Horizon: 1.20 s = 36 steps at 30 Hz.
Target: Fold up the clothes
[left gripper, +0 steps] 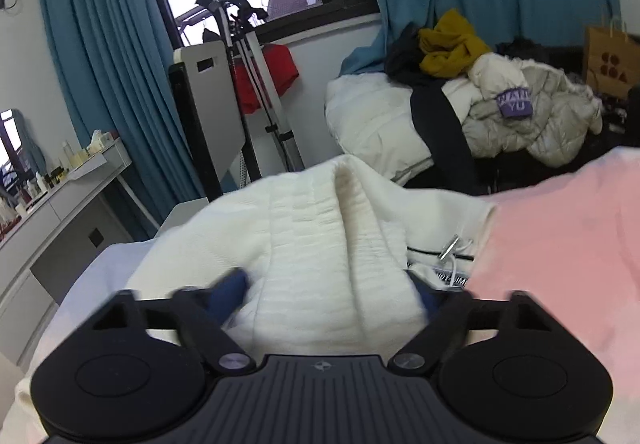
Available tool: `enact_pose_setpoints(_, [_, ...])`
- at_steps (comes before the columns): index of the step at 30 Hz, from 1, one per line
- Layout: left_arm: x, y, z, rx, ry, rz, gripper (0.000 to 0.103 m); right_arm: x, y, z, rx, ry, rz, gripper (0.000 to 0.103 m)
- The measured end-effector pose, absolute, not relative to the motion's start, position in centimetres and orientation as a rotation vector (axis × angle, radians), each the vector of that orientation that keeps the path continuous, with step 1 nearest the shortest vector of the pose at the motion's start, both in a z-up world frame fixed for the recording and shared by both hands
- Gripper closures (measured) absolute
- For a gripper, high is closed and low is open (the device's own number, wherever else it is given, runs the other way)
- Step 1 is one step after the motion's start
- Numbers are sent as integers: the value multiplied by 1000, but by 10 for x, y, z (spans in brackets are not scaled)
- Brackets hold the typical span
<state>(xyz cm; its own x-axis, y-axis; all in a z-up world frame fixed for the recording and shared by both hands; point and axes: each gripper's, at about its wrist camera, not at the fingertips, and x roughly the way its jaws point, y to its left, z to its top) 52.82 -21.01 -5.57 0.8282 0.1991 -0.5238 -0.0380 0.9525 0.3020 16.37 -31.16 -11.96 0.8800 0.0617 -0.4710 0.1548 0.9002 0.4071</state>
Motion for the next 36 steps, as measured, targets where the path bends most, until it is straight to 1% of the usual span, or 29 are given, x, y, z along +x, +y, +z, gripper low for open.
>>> enact_pose_setpoints(1, [524,-209,-51,280,584,123,49,163,-313,-120,455,494,-51,0])
enact_pose_setpoints(2, [519,-207,-46,274,585,118,58,163,-314,-120,456,491,-52,0])
enact_pose_setpoints(4, [499,-198,-34,247,587,94,59,161,-313,-119,451,471,-56,0])
enact_pose_setpoints(7, [462,-188,2,232,544,59,61,157,-307,-118,394,424,-79,0])
enact_pose_setpoints(13, [365,-159,96,157,431,-55,62,145,-304,-106,369,348,-29,0])
enact_pose_setpoints(19, [250,-99,142,23,428,-128,63,121,-318,-86,467,247,18,0])
enact_pose_setpoints(23, [179,-29,130,-90,461,-111,64,101,-332,-78,594,202,92,0])
enact_pose_setpoints(25, [145,14,112,-166,484,-88,65,93,-337,-75,652,204,135,0])
enact_pose_setpoints(28, [102,79,75,-300,523,-30,68,90,-335,-75,723,262,213,0])
enact_pose_setpoints(30, [81,119,43,-382,575,25,76,91,-332,-76,773,317,284,0])
enact_pose_setpoints(32, [64,156,9,-441,643,70,80,93,-326,-78,803,378,341,0])
enact_pose_setpoints(36, [44,205,-42,-545,764,110,83,98,-298,-83,761,490,437,0])
